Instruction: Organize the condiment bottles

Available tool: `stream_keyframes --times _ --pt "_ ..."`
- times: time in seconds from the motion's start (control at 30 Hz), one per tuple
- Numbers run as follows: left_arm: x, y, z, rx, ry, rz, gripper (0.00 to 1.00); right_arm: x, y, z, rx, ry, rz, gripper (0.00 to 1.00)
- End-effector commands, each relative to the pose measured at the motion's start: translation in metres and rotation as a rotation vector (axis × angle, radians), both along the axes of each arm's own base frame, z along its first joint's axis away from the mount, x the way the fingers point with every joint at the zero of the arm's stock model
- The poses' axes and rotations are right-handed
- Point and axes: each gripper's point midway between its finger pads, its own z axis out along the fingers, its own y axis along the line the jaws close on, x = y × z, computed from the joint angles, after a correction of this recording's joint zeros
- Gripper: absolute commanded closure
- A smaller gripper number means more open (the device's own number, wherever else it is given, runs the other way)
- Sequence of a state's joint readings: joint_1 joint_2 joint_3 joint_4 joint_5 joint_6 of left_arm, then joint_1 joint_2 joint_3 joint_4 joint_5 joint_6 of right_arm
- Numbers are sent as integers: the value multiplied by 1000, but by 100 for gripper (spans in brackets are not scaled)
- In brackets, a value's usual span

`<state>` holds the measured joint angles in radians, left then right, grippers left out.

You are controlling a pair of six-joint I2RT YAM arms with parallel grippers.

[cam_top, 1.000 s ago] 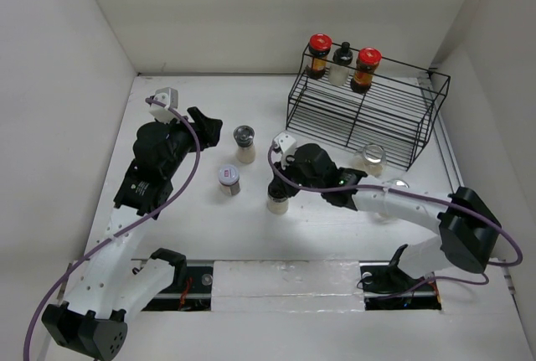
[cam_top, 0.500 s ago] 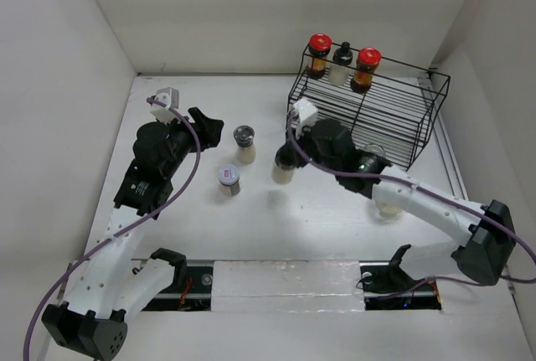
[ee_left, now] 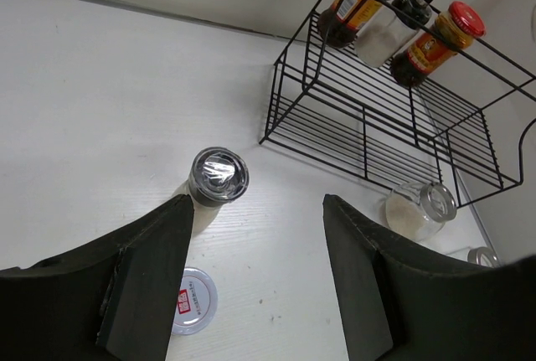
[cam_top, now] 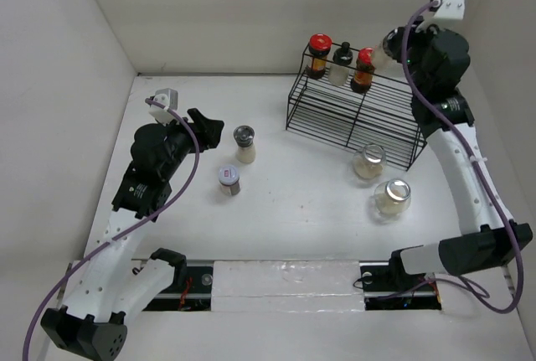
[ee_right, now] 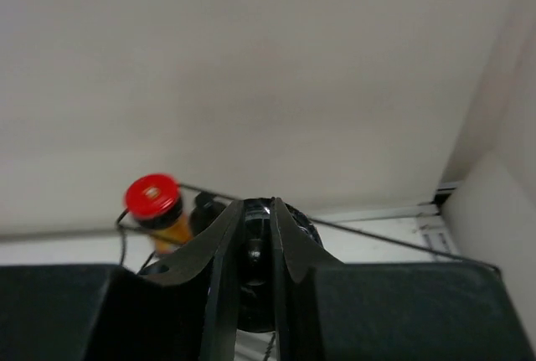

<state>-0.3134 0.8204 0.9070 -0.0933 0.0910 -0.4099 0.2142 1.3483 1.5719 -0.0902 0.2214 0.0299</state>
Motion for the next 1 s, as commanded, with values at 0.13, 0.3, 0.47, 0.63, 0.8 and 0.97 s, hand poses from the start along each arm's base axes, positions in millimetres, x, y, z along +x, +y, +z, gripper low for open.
stream_keyframes --times 0.13,0.3,0.47,0.63,0.8,0.97 --pt "-1 -2 12 -23 -51 -6 41 18 -69 58 4 -125 -118 91" --pt "1 -2 9 -20 -42 -6 41 63 -87 30 -15 -34 -115 92" --pt "3 -3 6 -17 -32 -6 41 84 -91 5 -23 27 -83 92" --pt "5 -4 3 -14 -23 -6 41 104 -89 -18 -23 76 -68 92" --pt "6 -6 0 -12 -14 -15 41 107 -86 -39 -23 120 -46 92" --pt "7 -8 -3 -11 -5 -26 41 117 -84 -90 0 224 -35 91"
